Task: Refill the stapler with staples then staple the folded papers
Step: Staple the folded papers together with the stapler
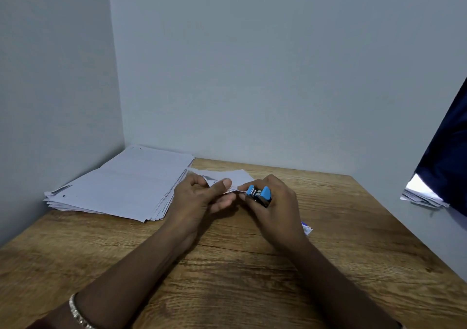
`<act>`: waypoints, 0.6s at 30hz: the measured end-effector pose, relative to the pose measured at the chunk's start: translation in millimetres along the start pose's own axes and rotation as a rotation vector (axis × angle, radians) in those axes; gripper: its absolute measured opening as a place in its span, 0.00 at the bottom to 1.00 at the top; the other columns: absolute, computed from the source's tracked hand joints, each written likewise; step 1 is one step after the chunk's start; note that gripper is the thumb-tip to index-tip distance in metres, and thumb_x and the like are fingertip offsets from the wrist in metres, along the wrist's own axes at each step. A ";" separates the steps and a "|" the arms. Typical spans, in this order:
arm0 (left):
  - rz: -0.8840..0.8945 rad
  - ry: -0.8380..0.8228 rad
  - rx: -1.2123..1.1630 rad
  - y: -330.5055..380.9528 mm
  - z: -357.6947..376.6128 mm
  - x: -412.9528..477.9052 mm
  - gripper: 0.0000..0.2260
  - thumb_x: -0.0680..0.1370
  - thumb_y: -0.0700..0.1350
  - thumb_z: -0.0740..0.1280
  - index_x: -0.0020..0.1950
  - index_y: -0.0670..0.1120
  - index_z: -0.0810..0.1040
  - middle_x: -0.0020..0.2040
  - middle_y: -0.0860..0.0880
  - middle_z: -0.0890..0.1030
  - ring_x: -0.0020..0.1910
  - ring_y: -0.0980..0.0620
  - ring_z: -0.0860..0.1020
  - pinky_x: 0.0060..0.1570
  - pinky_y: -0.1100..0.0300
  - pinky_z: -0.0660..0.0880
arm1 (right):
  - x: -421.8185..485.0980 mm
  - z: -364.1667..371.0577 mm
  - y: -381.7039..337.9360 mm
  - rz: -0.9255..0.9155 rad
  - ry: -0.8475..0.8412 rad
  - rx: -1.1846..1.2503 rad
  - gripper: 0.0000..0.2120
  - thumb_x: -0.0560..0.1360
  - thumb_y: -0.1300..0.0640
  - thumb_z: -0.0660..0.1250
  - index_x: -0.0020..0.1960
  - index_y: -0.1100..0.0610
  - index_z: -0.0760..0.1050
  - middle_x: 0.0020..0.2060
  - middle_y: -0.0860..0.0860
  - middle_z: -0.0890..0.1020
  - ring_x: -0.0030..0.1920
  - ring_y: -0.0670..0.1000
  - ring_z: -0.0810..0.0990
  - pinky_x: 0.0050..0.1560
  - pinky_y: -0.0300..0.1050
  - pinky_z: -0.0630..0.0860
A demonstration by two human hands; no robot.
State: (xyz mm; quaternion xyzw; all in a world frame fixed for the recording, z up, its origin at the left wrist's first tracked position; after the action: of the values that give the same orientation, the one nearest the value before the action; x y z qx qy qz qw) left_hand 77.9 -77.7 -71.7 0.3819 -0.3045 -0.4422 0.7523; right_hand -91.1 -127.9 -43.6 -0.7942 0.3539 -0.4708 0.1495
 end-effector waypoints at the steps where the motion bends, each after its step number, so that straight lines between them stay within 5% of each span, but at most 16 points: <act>1: 0.012 -0.003 0.026 1.2 2.2 -1.2 0.26 0.62 0.48 0.83 0.43 0.44 0.67 0.39 0.35 0.86 0.39 0.40 0.87 0.36 0.55 0.83 | 0.2 -0.5 -0.4 0.008 0.008 0.014 0.07 0.73 0.55 0.76 0.50 0.55 0.84 0.41 0.51 0.81 0.42 0.50 0.80 0.40 0.45 0.75; 3: 0.152 0.030 0.203 6.7 6.2 -7.5 0.25 0.69 0.55 0.80 0.41 0.43 0.67 0.37 0.39 0.86 0.34 0.41 0.85 0.36 0.47 0.84 | 0.9 -1.0 0.4 0.028 0.015 0.055 0.07 0.73 0.55 0.77 0.49 0.56 0.83 0.42 0.51 0.82 0.43 0.51 0.81 0.42 0.47 0.77; 5: 0.497 0.134 0.621 21.0 7.6 -18.9 0.20 0.73 0.60 0.74 0.41 0.47 0.69 0.34 0.51 0.82 0.33 0.48 0.81 0.34 0.52 0.79 | 1.6 -2.2 2.1 0.064 0.026 0.090 0.08 0.73 0.55 0.77 0.48 0.57 0.81 0.44 0.50 0.82 0.44 0.49 0.81 0.42 0.44 0.77; 8: 0.881 0.229 1.105 39.7 13.2 -31.2 0.12 0.70 0.59 0.70 0.48 0.54 0.75 0.47 0.57 0.76 0.48 0.55 0.73 0.45 0.57 0.67 | 2.4 -1.5 3.4 0.073 0.022 0.097 0.08 0.72 0.54 0.77 0.46 0.56 0.81 0.44 0.48 0.79 0.44 0.48 0.80 0.42 0.42 0.76; 12: 0.722 0.102 1.270 32.4 14.0 -23.0 0.15 0.71 0.61 0.69 0.55 0.59 0.80 0.57 0.59 0.75 0.61 0.58 0.67 0.54 0.56 0.56 | 1.4 3.6 8.3 0.148 -0.034 0.186 0.12 0.72 0.52 0.77 0.49 0.56 0.77 0.44 0.51 0.83 0.43 0.54 0.82 0.43 0.52 0.81; 18: 0.671 0.046 1.193 19.4 8.7 -13.0 0.09 0.76 0.60 0.66 0.48 0.59 0.85 0.48 0.62 0.81 0.55 0.62 0.71 0.50 0.54 0.62 | -0.5 8.8 16.2 0.212 -0.092 0.396 0.10 0.75 0.52 0.75 0.51 0.57 0.79 0.36 0.53 0.84 0.27 0.49 0.80 0.31 0.46 0.80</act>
State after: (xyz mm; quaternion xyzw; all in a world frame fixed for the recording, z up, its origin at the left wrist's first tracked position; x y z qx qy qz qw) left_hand 73.9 -62.6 -52.4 0.6255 -0.5818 0.0666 0.5157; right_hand -90.5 -139.8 -57.7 -0.7283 0.3288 -0.4759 0.3673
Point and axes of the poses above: each hand's wrist, its own x-axis towards the middle knuckle, its own z-axis out of the palm, y = z × x, the point moved 4 cm from there along x, towards the middle knuckle
